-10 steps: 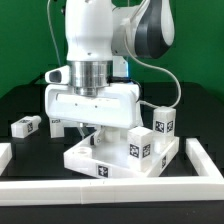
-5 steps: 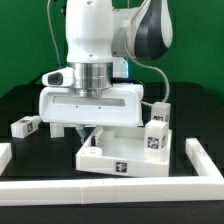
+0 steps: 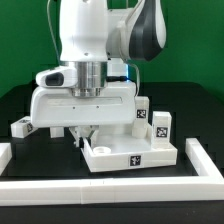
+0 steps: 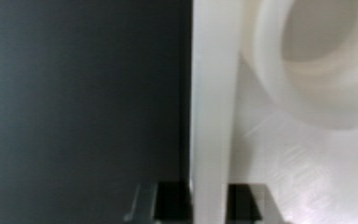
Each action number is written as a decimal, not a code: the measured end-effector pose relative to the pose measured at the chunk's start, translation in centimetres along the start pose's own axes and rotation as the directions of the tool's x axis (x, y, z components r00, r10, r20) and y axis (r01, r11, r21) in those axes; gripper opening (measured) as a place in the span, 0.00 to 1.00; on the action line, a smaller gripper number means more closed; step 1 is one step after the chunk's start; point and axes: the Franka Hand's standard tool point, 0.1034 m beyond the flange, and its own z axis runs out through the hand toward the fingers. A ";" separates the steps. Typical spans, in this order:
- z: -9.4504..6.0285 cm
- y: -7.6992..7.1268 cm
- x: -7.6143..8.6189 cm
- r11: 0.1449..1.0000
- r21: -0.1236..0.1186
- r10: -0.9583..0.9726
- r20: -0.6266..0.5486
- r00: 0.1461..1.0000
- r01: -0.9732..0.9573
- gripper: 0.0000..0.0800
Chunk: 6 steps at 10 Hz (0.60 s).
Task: Assemble square table
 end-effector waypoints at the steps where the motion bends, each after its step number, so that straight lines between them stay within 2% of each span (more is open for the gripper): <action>1: 0.1 0.0 0.4 0.998 -0.002 -0.066 0.002 0.998 0.066 0.07; 2: 0.3 -0.1 1.9 0.986 -0.002 -0.166 0.004 0.986 0.166 0.07; 4: 0.8 0.3 6.0 0.895 0.008 -0.447 -0.005 0.895 0.447 0.08; 6: 0.7 0.6 5.5 0.873 -0.002 -0.488 -0.007 0.873 0.488 0.08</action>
Offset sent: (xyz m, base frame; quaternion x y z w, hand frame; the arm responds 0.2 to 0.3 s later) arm 0.0853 0.0420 -0.0151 0.0874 0.0144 -0.3953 0.9143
